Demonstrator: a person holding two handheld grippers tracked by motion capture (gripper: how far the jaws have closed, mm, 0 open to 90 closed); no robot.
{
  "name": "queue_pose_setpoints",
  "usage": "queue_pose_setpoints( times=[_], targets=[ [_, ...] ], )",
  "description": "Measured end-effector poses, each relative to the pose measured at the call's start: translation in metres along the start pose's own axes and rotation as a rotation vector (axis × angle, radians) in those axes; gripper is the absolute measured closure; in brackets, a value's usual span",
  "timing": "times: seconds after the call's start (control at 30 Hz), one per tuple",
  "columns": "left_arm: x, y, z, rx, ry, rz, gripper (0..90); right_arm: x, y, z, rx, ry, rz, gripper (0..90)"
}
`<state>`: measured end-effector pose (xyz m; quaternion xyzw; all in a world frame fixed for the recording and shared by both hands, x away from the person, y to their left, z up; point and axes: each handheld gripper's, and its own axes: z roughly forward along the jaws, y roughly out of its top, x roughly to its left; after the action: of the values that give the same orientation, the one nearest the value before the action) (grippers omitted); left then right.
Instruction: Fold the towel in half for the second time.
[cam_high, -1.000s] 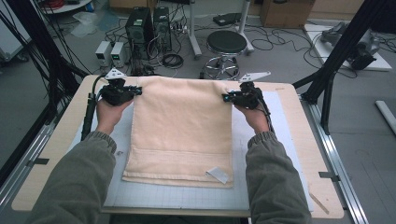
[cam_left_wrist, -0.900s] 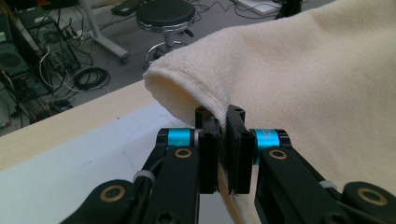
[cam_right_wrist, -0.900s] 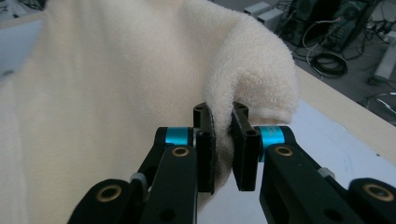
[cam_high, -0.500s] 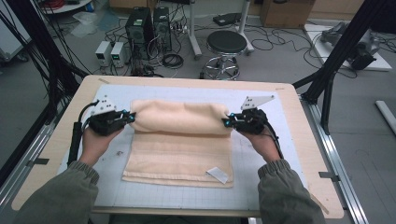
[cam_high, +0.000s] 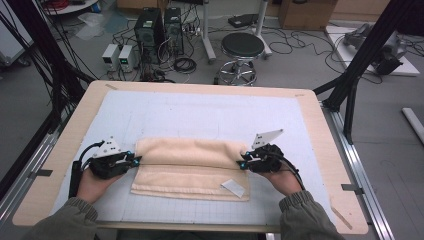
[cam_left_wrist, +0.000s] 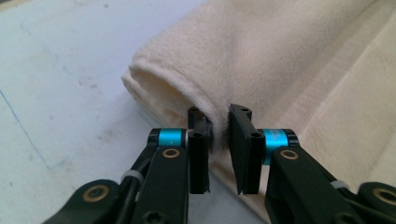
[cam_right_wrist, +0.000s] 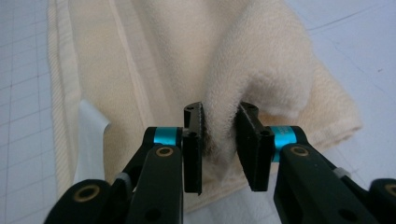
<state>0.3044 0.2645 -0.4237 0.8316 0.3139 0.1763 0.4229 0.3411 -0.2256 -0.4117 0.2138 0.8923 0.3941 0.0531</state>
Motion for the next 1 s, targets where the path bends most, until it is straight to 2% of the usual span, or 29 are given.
queue_pose_setpoints(
  times=[0.1, 0.17, 0.27, 0.47, 0.53, 0.6, 0.7, 0.8, 0.87, 0.9, 0.93, 1.0],
  targets=[
    [0.002, -0.001, -0.006, 0.005, 0.007, -0.012, 66.6, -0.001, -0.005, -0.006, -0.013, -0.012, 0.036, 58.4],
    [0.004, 0.002, -0.011, -0.004, 0.015, -0.017, 61.2, -0.002, -0.005, -0.012, -0.042, -0.027, 0.057, 54.5],
    [0.009, 0.011, -0.014, -0.013, 0.022, -0.025, 53.1, -0.005, -0.002, -0.019, -0.059, -0.064, 0.061, 48.9],
    [0.020, 0.033, -0.005, -0.030, 0.023, -0.041, 48.1, -0.015, 0.016, -0.023, -0.087, -0.113, 0.051, 44.6],
    [0.023, 0.038, 0.002, -0.035, 0.023, -0.050, 47.6, -0.022, 0.022, -0.020, -0.096, -0.103, 0.065, 44.0],
    [0.028, 0.042, 0.011, -0.019, 0.020, -0.062, 46.4, -0.030, 0.027, -0.013, -0.090, -0.092, 0.077, 42.6],
    [0.033, 0.046, 0.025, -0.003, -0.008, -0.072, 44.2, -0.040, 0.030, 0.003, -0.096, -0.032, 0.109, 41.6],
    [0.038, 0.043, 0.040, 0.027, -0.051, -0.106, 43.0, -0.046, 0.029, 0.020, -0.049, 0.019, 0.126, 42.0],
    [0.041, 0.039, 0.046, 0.069, -0.089, -0.134, 46.1, -0.048, 0.027, 0.026, -0.024, 0.062, 0.132, 50.0],
    [0.041, 0.038, 0.047, 0.085, -0.107, -0.132, 52.3, -0.048, 0.026, 0.028, -0.018, 0.077, 0.123, 53.8],
    [0.041, 0.038, 0.047, 0.087, -0.121, -0.133, 57.6, -0.048, 0.025, 0.028, -0.015, 0.083, 0.123, 61.6],
    [0.039, 0.040, 0.043, 0.082, -0.110, -0.097, 71.1, -0.046, 0.025, 0.027, -0.026, 0.119, 0.104, 74.1]
  ],
)
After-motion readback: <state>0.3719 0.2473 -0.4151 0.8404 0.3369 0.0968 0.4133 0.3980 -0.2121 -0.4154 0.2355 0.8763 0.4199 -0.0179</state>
